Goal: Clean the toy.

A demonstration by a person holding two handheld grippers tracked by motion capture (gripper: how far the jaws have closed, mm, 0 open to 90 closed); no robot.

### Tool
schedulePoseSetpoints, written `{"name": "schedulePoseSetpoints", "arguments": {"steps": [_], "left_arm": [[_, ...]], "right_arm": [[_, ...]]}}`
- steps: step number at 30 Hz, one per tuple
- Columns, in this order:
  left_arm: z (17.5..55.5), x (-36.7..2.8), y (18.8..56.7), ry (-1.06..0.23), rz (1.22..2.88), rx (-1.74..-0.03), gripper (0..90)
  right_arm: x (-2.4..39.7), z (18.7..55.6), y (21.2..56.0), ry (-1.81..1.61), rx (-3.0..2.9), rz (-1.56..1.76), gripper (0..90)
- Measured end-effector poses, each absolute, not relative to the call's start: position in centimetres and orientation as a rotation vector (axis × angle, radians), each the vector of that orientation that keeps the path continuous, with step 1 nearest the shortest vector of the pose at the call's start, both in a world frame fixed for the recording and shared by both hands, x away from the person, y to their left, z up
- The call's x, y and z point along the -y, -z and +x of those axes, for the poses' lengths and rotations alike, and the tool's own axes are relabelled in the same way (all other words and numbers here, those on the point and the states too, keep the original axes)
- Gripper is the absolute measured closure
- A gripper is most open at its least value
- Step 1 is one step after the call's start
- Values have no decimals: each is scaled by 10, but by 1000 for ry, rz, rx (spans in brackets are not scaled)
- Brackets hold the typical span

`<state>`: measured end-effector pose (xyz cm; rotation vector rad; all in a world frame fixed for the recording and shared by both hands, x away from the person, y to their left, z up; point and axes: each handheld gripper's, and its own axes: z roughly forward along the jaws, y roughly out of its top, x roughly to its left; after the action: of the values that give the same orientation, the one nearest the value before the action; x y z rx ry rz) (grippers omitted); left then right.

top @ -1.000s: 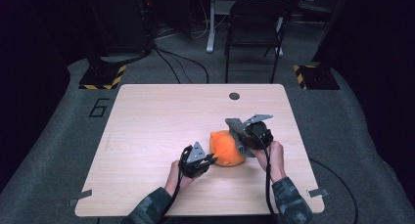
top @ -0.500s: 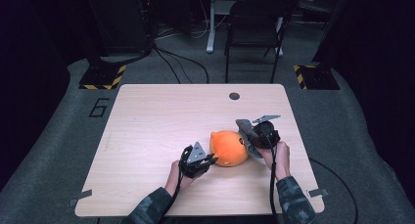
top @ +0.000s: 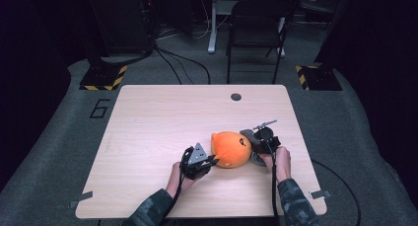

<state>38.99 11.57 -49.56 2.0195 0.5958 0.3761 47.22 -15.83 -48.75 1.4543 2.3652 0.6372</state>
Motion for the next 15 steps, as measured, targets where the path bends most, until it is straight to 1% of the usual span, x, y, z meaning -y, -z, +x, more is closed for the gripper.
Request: {"name": "schedulePoseSetpoints", "arguments": {"steps": [9, 12, 15], "left_arm": [[391, -117, 495, -376, 2016, -595, 803], [391, -117, 495, -378, 2015, -598, 804], [392, -117, 495, -369, 2008, -602, 804]], "right_arm": [[164, 474, 487, -644, -2371, 1504, 733], [172, 474, 478, -683, -2339, 1505, 735], [179, 469, 461, -744, -2287, 1502, 736]]}}
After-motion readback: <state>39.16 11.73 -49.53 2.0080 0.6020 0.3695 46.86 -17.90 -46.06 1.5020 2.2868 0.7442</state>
